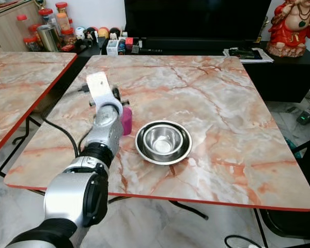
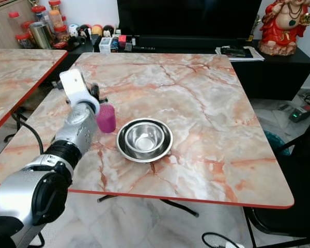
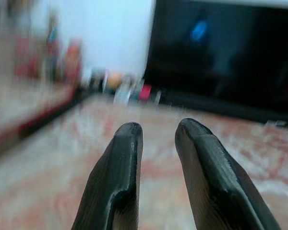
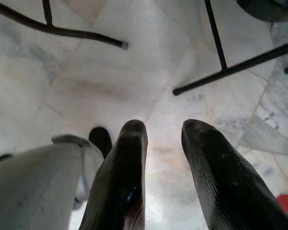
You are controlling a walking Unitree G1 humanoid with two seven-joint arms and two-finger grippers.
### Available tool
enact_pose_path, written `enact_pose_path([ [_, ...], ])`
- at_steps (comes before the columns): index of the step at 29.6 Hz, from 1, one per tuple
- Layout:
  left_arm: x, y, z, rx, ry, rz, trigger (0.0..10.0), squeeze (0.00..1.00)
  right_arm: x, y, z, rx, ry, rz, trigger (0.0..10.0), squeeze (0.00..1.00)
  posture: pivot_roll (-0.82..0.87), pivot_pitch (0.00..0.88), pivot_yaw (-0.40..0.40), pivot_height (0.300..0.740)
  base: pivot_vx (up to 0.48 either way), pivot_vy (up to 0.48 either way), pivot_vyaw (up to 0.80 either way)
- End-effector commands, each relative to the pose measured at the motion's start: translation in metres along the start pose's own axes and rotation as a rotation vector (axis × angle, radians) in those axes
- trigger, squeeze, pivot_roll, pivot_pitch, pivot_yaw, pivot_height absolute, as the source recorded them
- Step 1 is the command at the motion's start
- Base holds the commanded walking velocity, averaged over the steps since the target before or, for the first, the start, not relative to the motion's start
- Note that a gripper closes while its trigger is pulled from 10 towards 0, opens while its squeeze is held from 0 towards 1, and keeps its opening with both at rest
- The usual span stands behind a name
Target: Setting the table
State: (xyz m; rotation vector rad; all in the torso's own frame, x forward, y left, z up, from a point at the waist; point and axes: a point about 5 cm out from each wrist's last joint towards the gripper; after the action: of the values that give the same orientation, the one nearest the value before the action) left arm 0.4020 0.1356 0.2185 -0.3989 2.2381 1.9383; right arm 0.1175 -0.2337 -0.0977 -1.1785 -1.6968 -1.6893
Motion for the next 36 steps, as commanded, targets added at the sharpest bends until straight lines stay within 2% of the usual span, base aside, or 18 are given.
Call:
enact_pose_path([
  [1,0.009,-0.007,0.000,-0.036,-0.069,-0.029,10.0,0.00,-0.002,0.007,0.005,-0.009,0.008,-0.013,10.0,0.00,-0.17,0.000,0.035,0.740,0.000,0.000,0.00],
  [2,0.016,-0.011,0.003,-0.086,-0.087,-0.054,10.0,0.00,-0.003,0.012,0.008,-0.016,0.015,-0.028,10.0,0.00,-0.16,0.000,0.034,0.740,0.000,0.000,0.00],
  [4,0.028,-0.016,0.007,-0.101,-0.113,-0.093,10.0,0.00,-0.005,0.020,0.012,-0.009,0.029,-0.048,10.0,0.00,-0.15,0.000,0.031,0.740,0.000,0.000,0.00],
  [7,0.034,-0.018,0.013,-0.133,-0.111,-0.108,10.0,0.00,-0.006,0.025,0.015,-0.006,0.036,-0.058,10.0,0.00,-0.14,0.000,0.026,0.740,0.000,0.000,0.00],
  [11,0.048,-0.022,0.030,-0.169,-0.073,-0.140,10.0,0.00,-0.008,0.034,0.019,0.005,0.050,-0.072,10.0,0.00,-0.11,0.000,0.020,0.740,0.000,0.000,0.00],
  [12,0.054,-0.021,0.040,-0.194,-0.056,-0.157,10.0,0.00,-0.009,0.037,0.021,0.007,0.053,-0.077,10.0,0.00,-0.10,0.000,0.014,0.740,0.000,0.000,0.00],
  [14,0.060,-0.019,0.049,-0.212,-0.037,-0.177,10.0,0.00,-0.010,0.040,0.022,0.013,0.058,-0.080,10.0,0.00,-0.09,0.000,0.008,0.740,0.000,0.000,0.00],
  [19,0.074,-0.029,0.064,-0.256,-0.012,-0.138,10.0,0.00,-0.011,0.047,0.028,0.038,0.080,-0.087,10.0,0.00,-0.06,0.000,-0.009,0.740,0.000,0.000,0.00],
  [23,0.082,-0.041,0.060,-0.225,0.000,-0.093,10.0,0.00,-0.012,0.054,0.034,0.054,0.094,-0.095,10.0,0.00,-0.06,0.000,-0.012,0.740,0.000,0.000,0.00],
  [29,0.081,-0.040,0.043,-0.184,-0.025,-0.084,10.0,0.00,-0.012,0.054,0.038,0.061,0.096,-0.089,10.0,0.00,-0.06,0.000,0.006,0.740,0.000,0.000,0.00],
  [36,0.079,-0.038,0.042,-0.196,-0.038,-0.079,10.0,0.00,-0.011,0.049,0.040,0.060,0.099,-0.079,10.0,0.00,-0.08,0.000,0.020,0.740,0.000,0.127,0.00],
])
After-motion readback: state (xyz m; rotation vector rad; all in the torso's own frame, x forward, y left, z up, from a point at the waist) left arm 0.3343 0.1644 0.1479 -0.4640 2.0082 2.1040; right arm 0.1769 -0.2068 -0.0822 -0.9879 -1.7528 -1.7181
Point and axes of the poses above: a point about 5 cm out from each wrist's last joint towards the gripper, its own x axis pointing back from the gripper into the wrist, its own y axis along the axis of the wrist's last joint, z = x × y, and after that the axes turned 1 degree about x, right-handed
